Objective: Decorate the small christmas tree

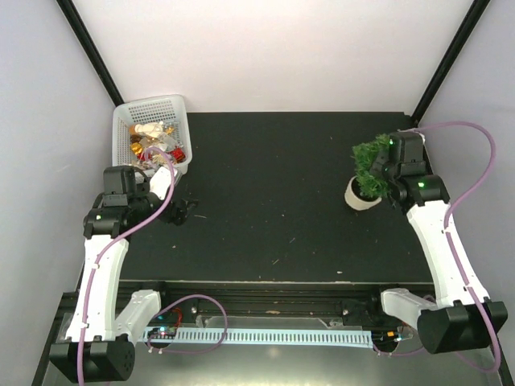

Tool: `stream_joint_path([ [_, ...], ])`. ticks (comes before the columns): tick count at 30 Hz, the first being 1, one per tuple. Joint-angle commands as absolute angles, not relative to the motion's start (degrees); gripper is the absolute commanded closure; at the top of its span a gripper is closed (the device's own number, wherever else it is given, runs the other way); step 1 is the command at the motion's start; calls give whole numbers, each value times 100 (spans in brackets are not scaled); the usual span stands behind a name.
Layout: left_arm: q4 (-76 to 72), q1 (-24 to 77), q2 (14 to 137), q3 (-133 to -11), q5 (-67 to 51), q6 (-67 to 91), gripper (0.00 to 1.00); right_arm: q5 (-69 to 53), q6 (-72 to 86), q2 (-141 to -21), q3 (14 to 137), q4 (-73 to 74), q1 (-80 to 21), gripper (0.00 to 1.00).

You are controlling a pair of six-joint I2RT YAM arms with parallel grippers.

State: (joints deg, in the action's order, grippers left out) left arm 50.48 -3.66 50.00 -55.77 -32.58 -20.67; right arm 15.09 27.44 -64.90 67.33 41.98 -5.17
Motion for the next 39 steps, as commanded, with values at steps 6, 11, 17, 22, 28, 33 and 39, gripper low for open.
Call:
stream_joint_path([
  [6, 4971, -336, 4841, -5616, -3032, -2028, 1, 2123, 2610, -6381, 7536, 4677, -2534, 99],
  [11, 5030, -341, 4686, -5634, -2960, -2054, 1, 2366, 2630, -6438, 7630, 4780, -3681, 99],
  [17, 5168, -337, 4515, -5720, -2893, -2125, 1, 2499, 2739, -6386, 7550, 4792, -4791, 99],
  [22, 5220, -341, 4436, -5711, -2788, -2127, 1, 2637, 2840, -6468, 7489, 4747, -5540, 99],
  [28, 5202, -340, 4428, -5608, -2804, -2068, 1, 2729, 2952, -6476, 7228, 4626, -6027, 99],
  [33, 5202, -340, 4472, -5636, -2853, -2004, 1, 2776, 3021, -6443, 6974, 4358, -6246, 99],
  [39, 5214, -340, 4487, -5720, -2859, -1956, 1, 2710, 3079, -6520, 6901, 4092, -6536, 99],
])
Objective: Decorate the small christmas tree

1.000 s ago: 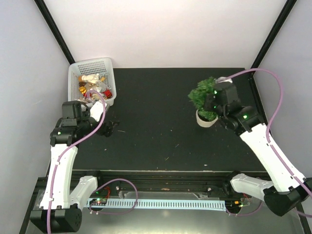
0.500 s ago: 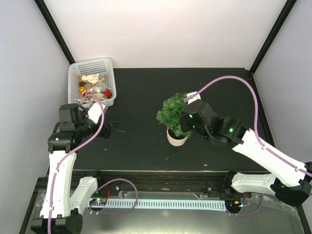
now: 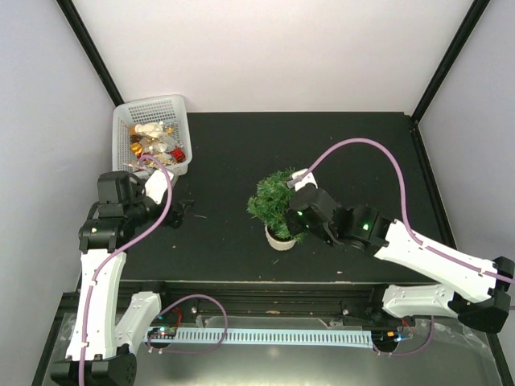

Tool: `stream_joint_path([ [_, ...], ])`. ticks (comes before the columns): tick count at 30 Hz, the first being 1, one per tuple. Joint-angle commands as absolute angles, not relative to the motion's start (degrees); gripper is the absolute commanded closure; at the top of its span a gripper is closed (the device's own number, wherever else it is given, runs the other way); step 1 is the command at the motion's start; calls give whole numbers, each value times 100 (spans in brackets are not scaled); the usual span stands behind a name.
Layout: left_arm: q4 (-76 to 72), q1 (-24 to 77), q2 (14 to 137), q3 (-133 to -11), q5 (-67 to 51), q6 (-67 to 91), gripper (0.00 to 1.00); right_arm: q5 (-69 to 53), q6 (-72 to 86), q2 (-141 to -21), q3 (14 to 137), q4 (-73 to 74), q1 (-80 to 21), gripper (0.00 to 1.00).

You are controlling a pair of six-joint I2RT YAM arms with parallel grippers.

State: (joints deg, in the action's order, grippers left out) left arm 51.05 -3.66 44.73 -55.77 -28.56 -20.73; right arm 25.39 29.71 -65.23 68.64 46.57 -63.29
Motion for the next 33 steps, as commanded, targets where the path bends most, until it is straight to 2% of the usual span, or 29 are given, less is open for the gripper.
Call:
stream_joint_path([
  [1, 5212, -337, 4491, -5726, -2862, -1950, 1, 2743, 3076, -6555, 6914, 4084, -6604, 99],
  [9, 5173, -342, 4526, -5656, -2874, -1882, 1, 3058, 3124, -6777, 6816, 4000, -7098, 99],
  [24, 5142, -334, 4518, -5629, -2814, -1872, 1, 2970, 3141, -6750, 6623, 3879, -7275, 99],
  [33, 5133, -343, 4546, -5626, -2720, -1921, 1, 3050, 3239, -6655, 6626, 4034, -7403, 89],
])
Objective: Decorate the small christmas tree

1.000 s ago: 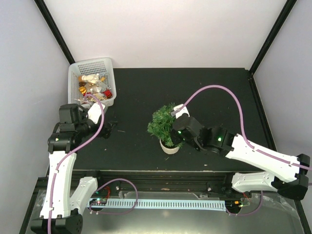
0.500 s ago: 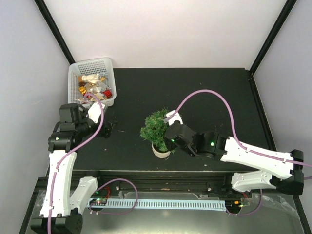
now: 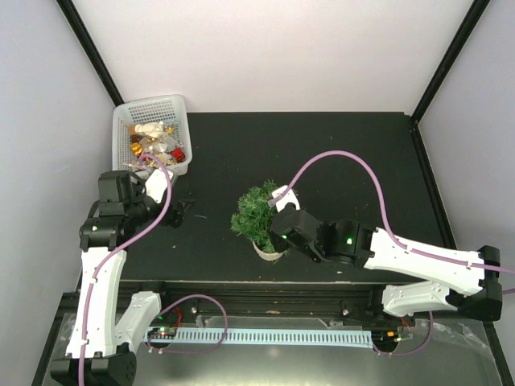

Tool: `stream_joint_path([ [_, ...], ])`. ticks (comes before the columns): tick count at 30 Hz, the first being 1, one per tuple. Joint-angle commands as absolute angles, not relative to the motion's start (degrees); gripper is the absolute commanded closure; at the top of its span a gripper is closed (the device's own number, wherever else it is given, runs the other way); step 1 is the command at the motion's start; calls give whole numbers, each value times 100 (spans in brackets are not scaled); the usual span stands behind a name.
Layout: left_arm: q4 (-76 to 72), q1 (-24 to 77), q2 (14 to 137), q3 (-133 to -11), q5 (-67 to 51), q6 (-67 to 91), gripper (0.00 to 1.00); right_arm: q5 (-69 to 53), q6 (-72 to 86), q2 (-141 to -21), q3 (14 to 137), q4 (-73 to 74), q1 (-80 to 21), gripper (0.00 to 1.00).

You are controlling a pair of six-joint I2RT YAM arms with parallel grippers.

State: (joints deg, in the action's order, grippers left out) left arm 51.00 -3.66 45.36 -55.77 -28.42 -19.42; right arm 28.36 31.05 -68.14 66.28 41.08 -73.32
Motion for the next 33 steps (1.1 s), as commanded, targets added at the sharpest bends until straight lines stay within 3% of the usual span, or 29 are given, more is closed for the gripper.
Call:
stream_joint_path([
  [1, 5139, -343, 4554, -5627, -2712, -1929, 1, 3064, 3261, -6623, 6627, 4056, -7407, 89],
  [13, 5151, -339, 4769, -5784, -2291, -2108, 1, 3258, 3297, -6340, 6563, 4242, -7415, 66],
  [17, 5115, -336, 4912, -5868, -2169, -2145, 1, 3277, 3290, -6278, 6549, 4288, -7410, 42],
  [21, 4958, -347, 5135, -6004, -1948, -2278, 1, 3214, 3165, -6007, 6460, 4265, -7411, 31],
  [28, 4632, -351, 6118, -6601, -1251, -2596, 1, 3428, 2751, -4623, 6104, 3978, -7417, 27],
  [33, 4725, -347, 7493, -7577, -1339, -2494, 3, 3950, 2430, -4141, 6211, 4056, -7405, 27],
])
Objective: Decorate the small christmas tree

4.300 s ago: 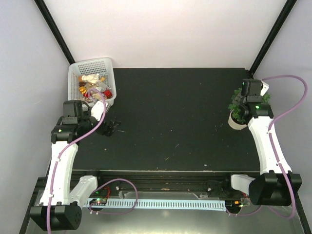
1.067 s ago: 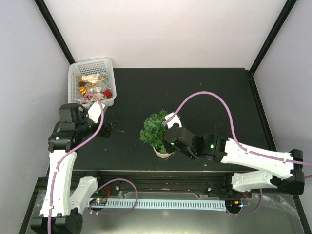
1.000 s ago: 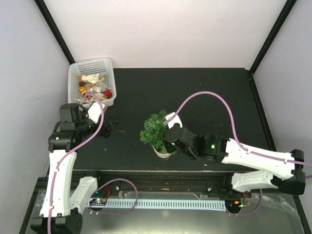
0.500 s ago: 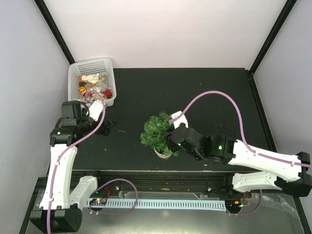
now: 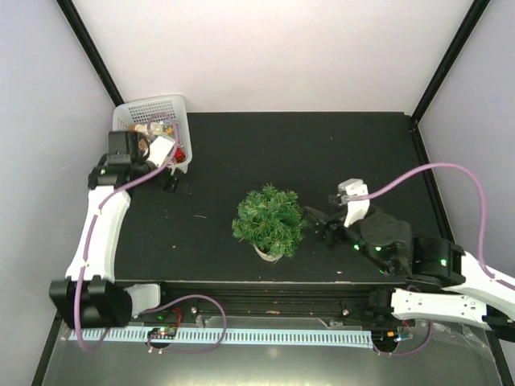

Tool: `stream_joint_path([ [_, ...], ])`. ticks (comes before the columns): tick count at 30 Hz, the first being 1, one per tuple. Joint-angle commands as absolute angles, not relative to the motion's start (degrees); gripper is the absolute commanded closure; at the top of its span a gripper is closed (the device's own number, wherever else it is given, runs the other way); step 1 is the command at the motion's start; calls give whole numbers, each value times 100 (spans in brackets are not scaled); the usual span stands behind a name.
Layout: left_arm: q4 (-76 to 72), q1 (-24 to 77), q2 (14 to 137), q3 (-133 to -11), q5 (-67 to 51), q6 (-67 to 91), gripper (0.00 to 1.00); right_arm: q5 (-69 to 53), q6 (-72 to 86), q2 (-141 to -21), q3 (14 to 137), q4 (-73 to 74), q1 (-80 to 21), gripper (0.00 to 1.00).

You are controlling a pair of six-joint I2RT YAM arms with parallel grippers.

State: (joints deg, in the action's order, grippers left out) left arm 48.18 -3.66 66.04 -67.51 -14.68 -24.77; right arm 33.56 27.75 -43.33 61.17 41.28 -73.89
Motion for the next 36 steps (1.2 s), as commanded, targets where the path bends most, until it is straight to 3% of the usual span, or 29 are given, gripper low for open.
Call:
stream_joint_path([
  [1, 4826, -339, 7862, -7898, -1434, -2448, 3, 4135, 2398, -4171, 6285, 4137, -7409, 27],
  [7, 5654, -89, 10062, -10194, -1563, -2278, 4, 4684, 2434, -4534, 6777, 4463, -7246, 26],
  [15, 6934, 146, 12862, -13393, -567, -1997, 7, 3842, 2262, -4600, 6820, 4307, -6185, 26],
  [21, 6559, 202, 13134, -13158, 166, -1953, 7, 3566, 2154, -4683, 6808, 4251, -5825, 25],
  [31, 6980, 434, 13343, -12853, -745, -1766, 7, 3318, 2069, -4816, 6691, 4074, -5514, 25],
  [36, 6688, 710, 12972, -11775, -1170, -1767, 7, 3266, 2050, -4843, 6679, 4018, -5476, 25],
])
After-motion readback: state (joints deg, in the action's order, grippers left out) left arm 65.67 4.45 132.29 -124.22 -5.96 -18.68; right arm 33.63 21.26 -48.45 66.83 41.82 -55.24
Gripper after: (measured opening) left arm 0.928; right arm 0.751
